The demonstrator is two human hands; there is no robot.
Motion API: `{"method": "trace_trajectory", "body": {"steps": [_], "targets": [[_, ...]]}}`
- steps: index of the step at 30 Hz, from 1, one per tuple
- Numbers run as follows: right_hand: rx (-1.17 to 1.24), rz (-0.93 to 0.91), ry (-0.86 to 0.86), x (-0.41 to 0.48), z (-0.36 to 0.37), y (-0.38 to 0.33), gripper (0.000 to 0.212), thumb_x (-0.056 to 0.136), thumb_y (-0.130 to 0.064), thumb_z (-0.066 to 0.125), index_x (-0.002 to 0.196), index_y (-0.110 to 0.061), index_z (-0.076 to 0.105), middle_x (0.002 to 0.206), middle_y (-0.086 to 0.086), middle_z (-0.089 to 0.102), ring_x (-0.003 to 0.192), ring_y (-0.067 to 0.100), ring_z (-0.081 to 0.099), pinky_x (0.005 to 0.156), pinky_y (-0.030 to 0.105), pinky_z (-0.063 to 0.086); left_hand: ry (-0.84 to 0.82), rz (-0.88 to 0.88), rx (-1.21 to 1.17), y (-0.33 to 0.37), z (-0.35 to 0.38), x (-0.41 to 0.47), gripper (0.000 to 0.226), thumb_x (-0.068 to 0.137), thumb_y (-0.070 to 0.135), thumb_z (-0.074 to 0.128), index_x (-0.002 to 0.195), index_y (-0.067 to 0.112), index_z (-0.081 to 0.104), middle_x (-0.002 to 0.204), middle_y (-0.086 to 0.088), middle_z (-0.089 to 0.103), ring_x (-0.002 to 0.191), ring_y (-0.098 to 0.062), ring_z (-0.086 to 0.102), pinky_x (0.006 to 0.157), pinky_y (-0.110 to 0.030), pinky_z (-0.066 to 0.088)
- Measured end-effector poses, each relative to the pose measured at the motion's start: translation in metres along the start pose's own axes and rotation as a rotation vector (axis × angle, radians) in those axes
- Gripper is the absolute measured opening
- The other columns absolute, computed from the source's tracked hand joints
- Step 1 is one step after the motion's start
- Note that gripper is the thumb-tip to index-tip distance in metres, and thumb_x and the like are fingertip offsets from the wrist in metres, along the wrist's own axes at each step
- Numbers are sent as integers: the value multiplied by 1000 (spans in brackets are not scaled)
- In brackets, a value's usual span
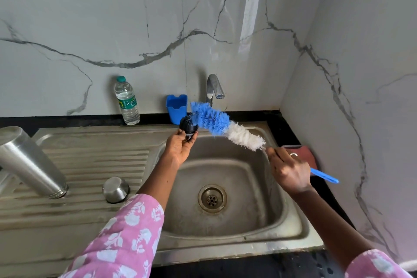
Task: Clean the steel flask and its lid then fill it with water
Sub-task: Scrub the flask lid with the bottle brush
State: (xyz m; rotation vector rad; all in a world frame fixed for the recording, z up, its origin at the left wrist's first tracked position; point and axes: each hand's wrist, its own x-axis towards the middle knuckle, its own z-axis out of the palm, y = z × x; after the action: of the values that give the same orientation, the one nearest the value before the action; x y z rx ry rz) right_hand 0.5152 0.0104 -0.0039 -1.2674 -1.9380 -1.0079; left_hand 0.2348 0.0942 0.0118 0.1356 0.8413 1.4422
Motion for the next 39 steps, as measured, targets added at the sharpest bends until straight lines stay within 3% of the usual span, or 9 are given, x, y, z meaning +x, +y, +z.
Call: {"method": "trace_trajectory", "body": {"steps": [4,8,12,14,22,28,31,35,39], "targets": [[-1,59,-13,11,3,-9,22,78,-6,54,87,-13,73,65,0,60,42,23,52,33,23,28,-47,-51,53,-8,3,-7,38,98,-9,27,134,-4,38,141,-29,38,118,-38,49,98,-45,40],[58,7,14,13,3,-15,27,79,-5,49,92,-11,72,68,2,62,46,25,53,36,26,35,-40,-43,20,-9,6,-7,38,98,-9,28,135,-6,37,141,-28,39,129,-40,42,104,-46,38],[24,-3,8,1,-3,-8,21,76,-2,59,90,-11,71,67,1,59,48,23,53,35,27,34,-31,-31,-36,-2,1,1,22,99,-6,29,105,-3,50,142,-27,39,131,-40,40,101,-48,38],[-2,38,-15,0,-3,-6,21,71,-3,67,89,-12,72,67,1,60,46,23,53,33,26,31,-53,-54,-57,-1,-1,1,20,99,-6,29,99,-2,49,142,-28,39,131,-40,40,100,-49,38],[18,44,10,14,-4,-19,26,74,-6,53,88,-11,75,67,2,62,44,24,54,34,23,32,-82,-72,-42,-6,4,-4,21,98,-7,28,98,-1,48,141,-30,38,131,-41,40,103,-48,37],[0,58,-10,-9,-8,-5,21,76,-8,59,94,-15,68,66,0,61,44,23,52,33,24,29,-80,-25,-100,1,-6,-3,34,99,-5,28,124,6,48,140,-25,41,129,-42,42,87,-47,52],[-2,111,-44,-9,-5,-7,16,74,-6,65,84,-14,73,63,0,60,43,24,53,33,24,29,-112,-40,-105,-2,-7,-3,34,97,-7,28,113,10,53,139,-27,40,130,-45,39,95,-51,44],[37,189,-117,-10,-4,-9,19,67,-3,70,80,-16,72,63,1,59,42,26,52,32,24,30,-144,-78,-102,-1,-6,0,45,93,-8,24,134,-3,39,125,-32,49,125,-47,43,98,-57,40],[87,251,-133,-6,-6,-14,12,70,-5,69,75,-15,70,59,3,57,39,28,52,31,23,31,-192,-47,-64,1,1,-9,24,90,-9,37,110,-2,49,113,-26,54,104,-41,57,90,-51,51]]}}
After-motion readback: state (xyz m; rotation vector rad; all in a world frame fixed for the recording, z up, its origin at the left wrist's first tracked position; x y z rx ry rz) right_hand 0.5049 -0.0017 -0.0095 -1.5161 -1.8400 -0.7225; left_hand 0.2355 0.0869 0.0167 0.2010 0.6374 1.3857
